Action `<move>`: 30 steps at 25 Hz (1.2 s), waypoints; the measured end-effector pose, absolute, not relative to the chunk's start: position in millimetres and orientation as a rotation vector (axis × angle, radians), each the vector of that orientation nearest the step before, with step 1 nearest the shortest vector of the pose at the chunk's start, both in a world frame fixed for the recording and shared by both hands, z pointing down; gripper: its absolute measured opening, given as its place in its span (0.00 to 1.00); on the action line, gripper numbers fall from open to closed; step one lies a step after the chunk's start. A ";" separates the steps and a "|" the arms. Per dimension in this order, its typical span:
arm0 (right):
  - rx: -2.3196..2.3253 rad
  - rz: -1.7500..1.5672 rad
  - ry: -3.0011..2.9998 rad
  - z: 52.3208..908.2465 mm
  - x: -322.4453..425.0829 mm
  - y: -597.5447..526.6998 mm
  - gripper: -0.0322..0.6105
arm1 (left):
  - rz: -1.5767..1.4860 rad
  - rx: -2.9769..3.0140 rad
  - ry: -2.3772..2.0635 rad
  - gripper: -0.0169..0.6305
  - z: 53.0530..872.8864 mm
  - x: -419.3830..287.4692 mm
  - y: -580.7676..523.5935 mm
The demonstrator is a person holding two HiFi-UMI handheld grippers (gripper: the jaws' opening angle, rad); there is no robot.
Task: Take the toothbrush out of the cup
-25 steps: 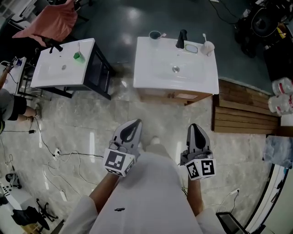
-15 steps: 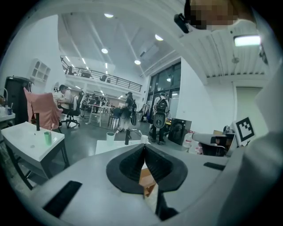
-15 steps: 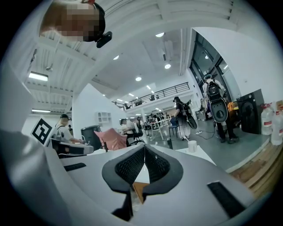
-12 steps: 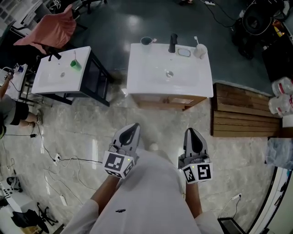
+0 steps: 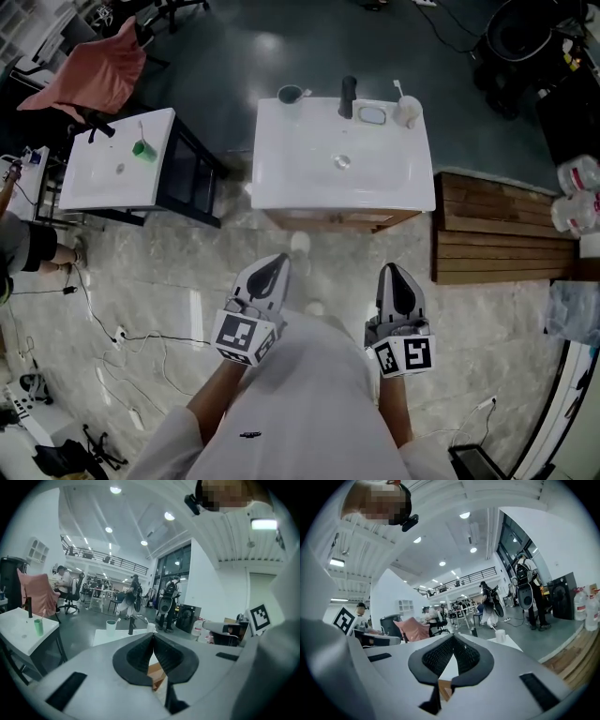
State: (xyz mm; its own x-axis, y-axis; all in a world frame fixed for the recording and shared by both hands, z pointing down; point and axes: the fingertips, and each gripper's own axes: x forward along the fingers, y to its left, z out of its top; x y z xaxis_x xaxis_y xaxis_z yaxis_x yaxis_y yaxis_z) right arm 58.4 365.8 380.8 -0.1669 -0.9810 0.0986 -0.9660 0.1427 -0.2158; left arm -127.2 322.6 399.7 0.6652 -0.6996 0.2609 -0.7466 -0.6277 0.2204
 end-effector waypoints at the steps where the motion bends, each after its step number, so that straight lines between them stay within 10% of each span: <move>1: -1.991 -0.343 2.316 379.3 61.0 357.4 0.05 | 0.215 2.579 -1.144 0.03 400.1 -124.5 313.1; 30: -1.979 -0.296 2.348 359.3 36.6 64.0 0.05 | 0.177 2.679 -1.034 0.03 387.3 -113.8 15.7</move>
